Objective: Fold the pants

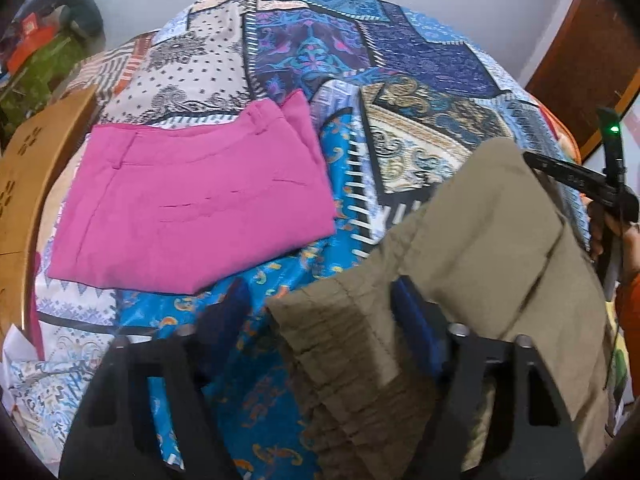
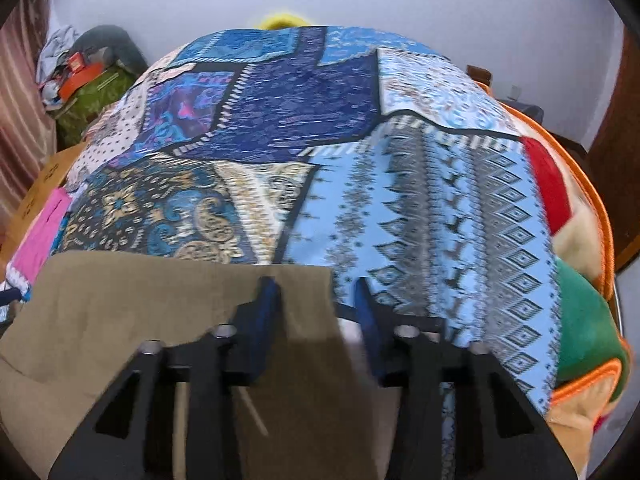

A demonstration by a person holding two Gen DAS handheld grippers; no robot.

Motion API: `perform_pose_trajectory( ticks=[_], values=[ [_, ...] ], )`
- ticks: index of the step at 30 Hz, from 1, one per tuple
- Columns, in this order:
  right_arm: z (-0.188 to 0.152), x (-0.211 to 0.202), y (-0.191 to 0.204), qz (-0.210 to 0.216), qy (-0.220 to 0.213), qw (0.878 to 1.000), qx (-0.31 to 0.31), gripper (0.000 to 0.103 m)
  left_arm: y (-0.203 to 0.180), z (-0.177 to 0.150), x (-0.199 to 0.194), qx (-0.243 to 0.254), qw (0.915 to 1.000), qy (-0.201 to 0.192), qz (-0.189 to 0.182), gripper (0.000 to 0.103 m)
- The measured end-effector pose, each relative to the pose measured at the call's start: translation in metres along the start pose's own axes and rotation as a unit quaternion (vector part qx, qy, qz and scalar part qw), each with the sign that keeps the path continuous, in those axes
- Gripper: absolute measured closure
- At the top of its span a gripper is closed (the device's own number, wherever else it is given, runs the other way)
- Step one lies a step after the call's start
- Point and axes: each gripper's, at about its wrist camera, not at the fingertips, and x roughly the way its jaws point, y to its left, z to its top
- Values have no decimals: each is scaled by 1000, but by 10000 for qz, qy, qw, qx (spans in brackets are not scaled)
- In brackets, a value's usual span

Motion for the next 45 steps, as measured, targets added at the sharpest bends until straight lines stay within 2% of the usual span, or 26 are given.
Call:
perform_pose_trajectory(
  ticks=[5, 8, 10, 15, 19, 22, 25, 33, 40, 45],
  values=[
    [-1, -8, 7, -428, -166, 9987, -210, 97, -11, -2, -8, 197, 9992, -83, 340, 49],
    [-1, -18, 3, -458, -326, 9984, -114, 100, -10, 0, -18, 246, 9983, -182, 499, 54],
    [1, -29, 3, -483, -421, 9978, -157, 101, -14, 5, -30, 399, 9958, -366, 738, 55],
    [14, -63, 7, -660, -746, 9946, -298, 102, -28, 29, -70, 740, 9843, -974, 1273, 55],
    [28, -96, 8, -681, -1034, 9923, -104, 102, -36, 41, -103, 715, 9793, -1381, 1297, 56],
    [31, -129, 9, -657, -1311, 9892, -62, 102, -45, 36, -133, 799, 9742, -1709, 1239, 56],
    [28, -160, 10, -581, -1480, 9873, -67, 102, -55, 26, -156, 941, 9706, -1870, 1187, 56],
    [-21, -232, 14, -345, -1678, 9852, -113, 102, -72, -21, -199, 1205, 9668, -1992, 1058, 56],
    [-81, -261, 21, -197, -1478, 9886, -198, 102, -75, -71, -216, 1284, 9696, -1898, 865, 56],
    [-132, -270, 24, -31, -1287, 9917, -29, 102, -75, -109, -216, 1344, 9734, -1695, 757, 56]
  ],
)
